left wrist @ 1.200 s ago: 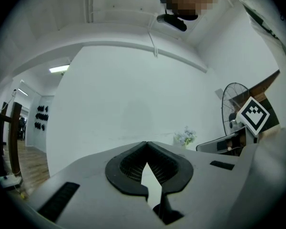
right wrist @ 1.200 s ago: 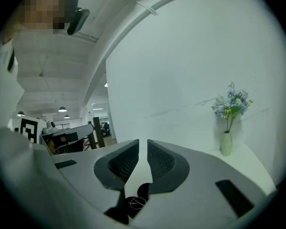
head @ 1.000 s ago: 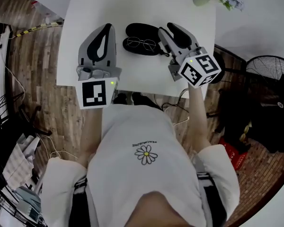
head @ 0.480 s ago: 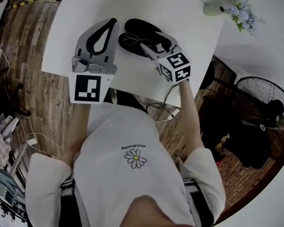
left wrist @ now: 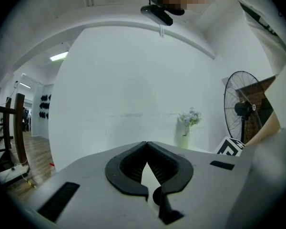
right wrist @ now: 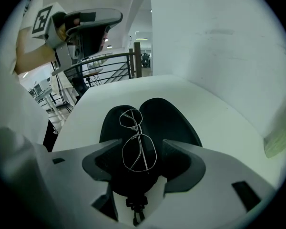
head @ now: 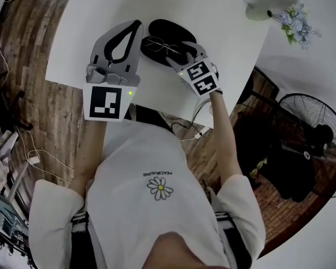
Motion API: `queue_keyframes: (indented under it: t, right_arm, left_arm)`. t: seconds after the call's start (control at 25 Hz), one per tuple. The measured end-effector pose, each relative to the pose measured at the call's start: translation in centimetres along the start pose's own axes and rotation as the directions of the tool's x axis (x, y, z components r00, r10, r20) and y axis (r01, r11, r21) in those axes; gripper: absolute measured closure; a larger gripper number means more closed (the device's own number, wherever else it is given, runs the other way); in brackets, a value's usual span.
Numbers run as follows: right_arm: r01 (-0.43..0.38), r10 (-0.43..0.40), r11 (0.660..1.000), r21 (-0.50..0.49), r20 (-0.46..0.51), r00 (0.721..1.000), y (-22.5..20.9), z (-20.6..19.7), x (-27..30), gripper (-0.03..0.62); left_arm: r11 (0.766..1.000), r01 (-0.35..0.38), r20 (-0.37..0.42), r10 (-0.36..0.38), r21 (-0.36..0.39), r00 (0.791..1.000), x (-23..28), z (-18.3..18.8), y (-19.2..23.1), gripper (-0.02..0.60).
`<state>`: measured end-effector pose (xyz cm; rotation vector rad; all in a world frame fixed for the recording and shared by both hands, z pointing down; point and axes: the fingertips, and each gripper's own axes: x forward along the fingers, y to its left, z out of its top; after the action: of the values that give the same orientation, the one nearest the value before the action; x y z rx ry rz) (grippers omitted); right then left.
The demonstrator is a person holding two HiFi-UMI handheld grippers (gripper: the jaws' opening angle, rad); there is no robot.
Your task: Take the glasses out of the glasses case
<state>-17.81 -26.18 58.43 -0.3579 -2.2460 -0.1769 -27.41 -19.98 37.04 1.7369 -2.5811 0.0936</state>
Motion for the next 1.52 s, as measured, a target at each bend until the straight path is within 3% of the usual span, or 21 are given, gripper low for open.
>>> queue_keyframes:
  t: [0.52,0.72,1.04,1.52]
  right_arm:
    - [0.043,-0.051,0.985,-0.166,-0.045,0.998,1.1,0.2,0.5,0.378]
    - [0.123,-0.136,0.946,-0.3,-0.022,0.99,1.4,0.2,0.0,0.39]
    - [0.113,-0.116,0.967,-0.227,0.002,0.993,0.7,0.7,-0.5,0.391]
    - [0.171,-0.162,0.966,-0.192,0.061,0.985,-0.9,2.2,-2.5,0.393]
  left_arm:
    - [1.0,0.012,-0.015,-0.012,0.013,1.0,0.7,-0.7,0.0,0.565]
    - [1.0,0.01,-0.015,-0.01,0.011,1.0,0.7,-0.6,0.0,0.565]
    - [1.0,0.001,-0.005,-0.001,0.008,1.0,0.6,-0.5,0.0,0.565]
    - [0.999,0.015,0.018,-0.015,0.032,1.0,0.3,0.8,-0.4,0.565]
